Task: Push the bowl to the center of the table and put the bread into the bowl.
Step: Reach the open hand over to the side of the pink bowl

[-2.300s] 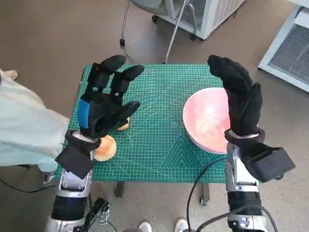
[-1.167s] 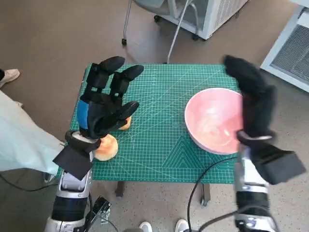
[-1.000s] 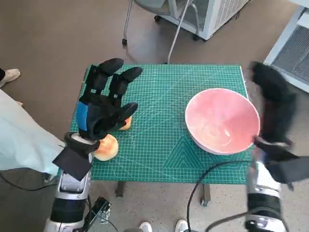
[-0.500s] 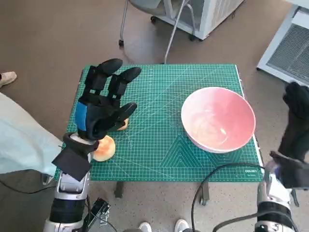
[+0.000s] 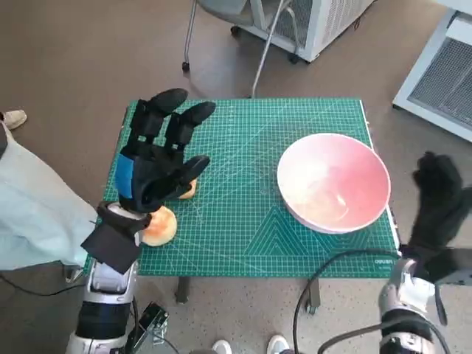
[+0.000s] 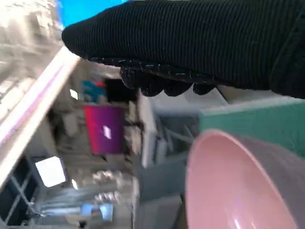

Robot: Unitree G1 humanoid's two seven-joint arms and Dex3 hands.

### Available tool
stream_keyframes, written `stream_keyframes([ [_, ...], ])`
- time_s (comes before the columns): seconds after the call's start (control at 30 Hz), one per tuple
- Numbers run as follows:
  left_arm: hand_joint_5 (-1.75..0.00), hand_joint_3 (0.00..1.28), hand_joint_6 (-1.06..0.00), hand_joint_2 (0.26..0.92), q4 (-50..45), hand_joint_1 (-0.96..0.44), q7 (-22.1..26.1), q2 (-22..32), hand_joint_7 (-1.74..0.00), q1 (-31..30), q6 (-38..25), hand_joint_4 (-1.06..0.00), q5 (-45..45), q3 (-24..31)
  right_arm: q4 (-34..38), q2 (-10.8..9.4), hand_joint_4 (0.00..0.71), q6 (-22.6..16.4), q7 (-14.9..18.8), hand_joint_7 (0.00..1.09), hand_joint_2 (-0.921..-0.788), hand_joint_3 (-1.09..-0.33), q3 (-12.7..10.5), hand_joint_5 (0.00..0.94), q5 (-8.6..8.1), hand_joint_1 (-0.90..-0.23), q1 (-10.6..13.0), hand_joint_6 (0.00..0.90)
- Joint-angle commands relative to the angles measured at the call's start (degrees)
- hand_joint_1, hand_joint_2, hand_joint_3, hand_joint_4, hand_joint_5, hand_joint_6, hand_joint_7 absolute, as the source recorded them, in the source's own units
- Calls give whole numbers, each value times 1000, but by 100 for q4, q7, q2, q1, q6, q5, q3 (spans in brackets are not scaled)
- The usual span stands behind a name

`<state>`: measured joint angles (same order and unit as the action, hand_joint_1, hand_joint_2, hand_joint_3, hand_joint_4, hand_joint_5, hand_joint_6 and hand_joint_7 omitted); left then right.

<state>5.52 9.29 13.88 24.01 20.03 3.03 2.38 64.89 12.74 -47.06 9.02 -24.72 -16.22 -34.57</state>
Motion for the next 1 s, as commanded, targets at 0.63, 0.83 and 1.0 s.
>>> stream_keyframes([
  [0.63, -861, 203, -77, 921, -423, -162, -100, 222, -969, -223, -145, -29, 155, 153, 837, -363, 220, 1337, 366, 552, -921, -800, -222, 0, -261, -512, -990, 101],
  [0.83, -897, 212, -62, 918, -702, -148, -167, 242, -1003, -357, -322, -19, 228, 199, 856, -521, 232, 1456, 413, 492, -921, -784, -260, 4, -272, -508, -1258, 133],
  [1.0, -937, 253, -40, 898, -955, -137, -215, 230, -1053, -469, -496, -3, 270, 226, 888, -626, 254, 1600, 444, 489, -921, -779, -367, 14, -363, -509, -1486, 144],
])
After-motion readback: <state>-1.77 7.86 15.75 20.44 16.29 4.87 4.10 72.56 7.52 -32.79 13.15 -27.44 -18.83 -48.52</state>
